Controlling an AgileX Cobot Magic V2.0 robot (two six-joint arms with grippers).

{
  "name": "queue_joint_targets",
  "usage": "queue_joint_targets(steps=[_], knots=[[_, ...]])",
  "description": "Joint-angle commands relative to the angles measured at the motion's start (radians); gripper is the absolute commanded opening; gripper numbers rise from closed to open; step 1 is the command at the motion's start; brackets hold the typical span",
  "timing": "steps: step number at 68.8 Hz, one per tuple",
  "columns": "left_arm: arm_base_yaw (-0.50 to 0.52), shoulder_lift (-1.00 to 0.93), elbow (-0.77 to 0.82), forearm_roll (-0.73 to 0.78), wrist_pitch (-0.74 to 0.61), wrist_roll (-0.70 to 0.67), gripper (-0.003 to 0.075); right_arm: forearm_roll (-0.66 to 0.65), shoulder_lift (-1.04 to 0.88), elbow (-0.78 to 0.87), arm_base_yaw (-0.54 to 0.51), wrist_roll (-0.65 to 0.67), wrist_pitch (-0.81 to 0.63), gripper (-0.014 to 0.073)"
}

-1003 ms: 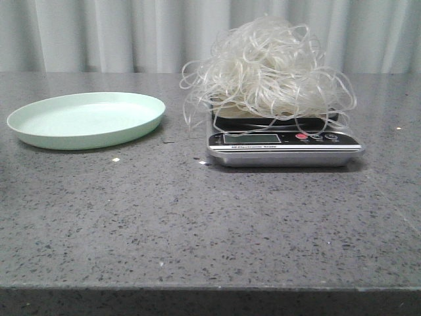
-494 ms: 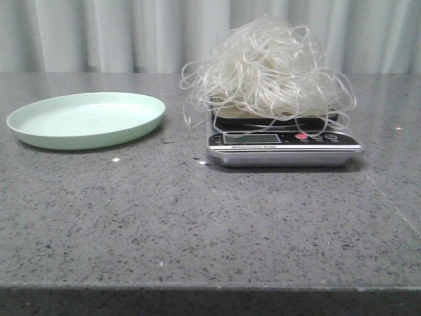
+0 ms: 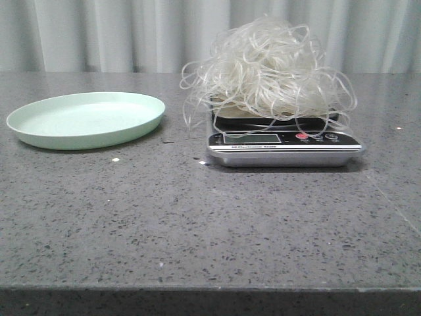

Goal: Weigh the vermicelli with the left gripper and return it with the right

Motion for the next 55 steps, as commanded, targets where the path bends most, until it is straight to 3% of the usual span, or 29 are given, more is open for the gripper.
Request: queue_joint_targets(steps=[1, 11, 33, 55], knots=[[0.004, 0.007, -0.025, -0.017, -0.084, -0.01, 0.0137, 0.003, -0.007, -0.094, -0.007, -0.006, -0.102, 0.0151], [0.004, 0.007, -0.025, -0.019, -0.084, -0.01, 0.0137, 0.003, 0.067, -0.235, -0.007, -0.006, -0.077, 0.0151], [0.004, 0.007, -0.025, -0.102, -0.084, -0.01, 0.0137, 0.013, 0.45, -0.667, 0.01, -0.006, 0.076, 0.0151], [0.004, 0.007, -0.025, -0.102, -0.084, -0.01, 0.0137, 0.018, 0.815, -0.988, 0.243, -0.006, 0.242, 0.0153]])
